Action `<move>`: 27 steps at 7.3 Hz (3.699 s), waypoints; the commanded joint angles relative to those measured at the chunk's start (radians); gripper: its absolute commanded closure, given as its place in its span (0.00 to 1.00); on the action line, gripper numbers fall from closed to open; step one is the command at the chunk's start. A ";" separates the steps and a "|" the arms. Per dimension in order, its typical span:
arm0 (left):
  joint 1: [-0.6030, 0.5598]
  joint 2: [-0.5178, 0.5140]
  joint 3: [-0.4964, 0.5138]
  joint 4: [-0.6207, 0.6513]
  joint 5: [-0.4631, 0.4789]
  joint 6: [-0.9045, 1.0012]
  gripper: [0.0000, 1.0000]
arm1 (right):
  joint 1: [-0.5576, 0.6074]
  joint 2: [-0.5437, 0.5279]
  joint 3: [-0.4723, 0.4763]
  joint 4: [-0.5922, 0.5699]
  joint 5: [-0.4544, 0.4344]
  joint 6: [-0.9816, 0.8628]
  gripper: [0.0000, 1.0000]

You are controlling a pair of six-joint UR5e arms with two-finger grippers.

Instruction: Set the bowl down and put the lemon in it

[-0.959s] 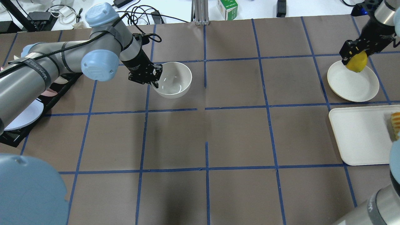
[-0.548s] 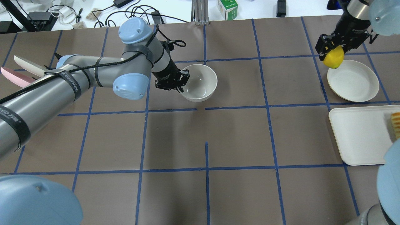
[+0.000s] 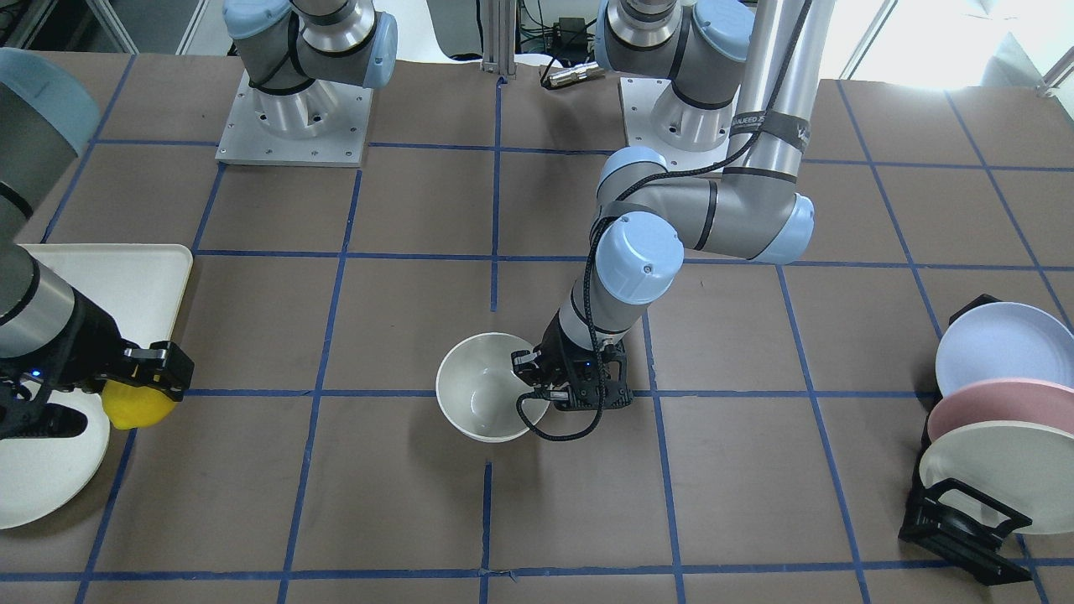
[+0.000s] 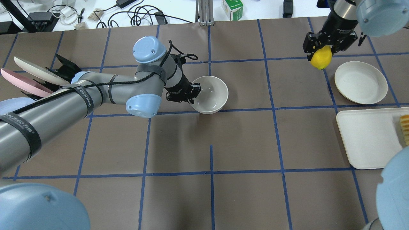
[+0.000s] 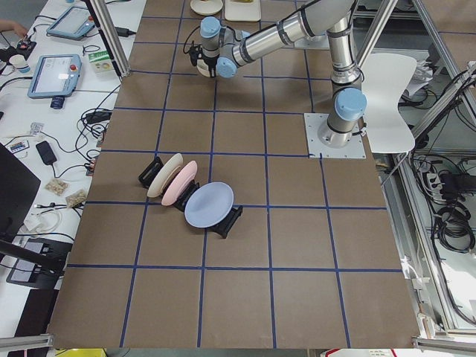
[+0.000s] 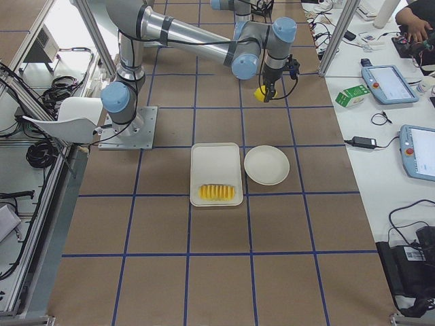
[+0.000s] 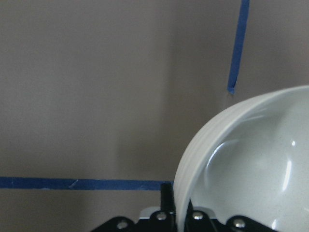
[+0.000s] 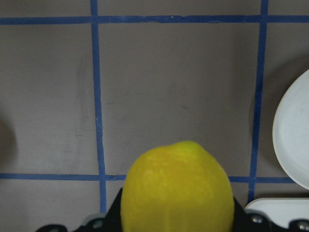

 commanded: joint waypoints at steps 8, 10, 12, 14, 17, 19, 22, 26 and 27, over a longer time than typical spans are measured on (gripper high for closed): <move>0.074 0.334 0.386 -0.900 0.240 0.352 0.00 | 0.424 0.147 -0.143 -0.045 0.031 0.532 0.74; 0.116 0.392 0.354 -0.897 0.239 0.442 0.00 | 0.556 0.216 -0.134 -0.081 0.009 0.597 0.74; 0.169 0.406 0.326 -0.883 0.230 0.448 0.00 | 0.561 0.247 -0.123 -0.100 -0.024 0.591 0.74; 0.184 0.415 0.326 -0.843 0.234 0.433 0.00 | 0.561 0.257 -0.042 -0.182 -0.023 0.587 0.74; 0.184 0.423 0.326 -0.843 0.227 0.426 0.00 | 0.561 0.259 0.049 -0.307 -0.024 0.584 0.50; 0.187 0.425 0.329 -0.843 0.228 0.426 0.00 | 0.562 0.250 0.058 -0.342 -0.027 0.594 0.00; 0.187 0.426 0.328 -0.842 0.224 0.426 0.00 | 0.558 0.115 0.046 -0.228 -0.029 0.584 0.00; 0.185 0.429 0.326 -0.843 0.225 0.426 0.00 | 0.343 -0.228 0.041 0.099 -0.052 0.440 0.00; 0.185 0.429 0.326 -0.843 0.225 0.426 0.00 | 0.258 -0.291 0.043 0.154 -0.050 0.351 0.00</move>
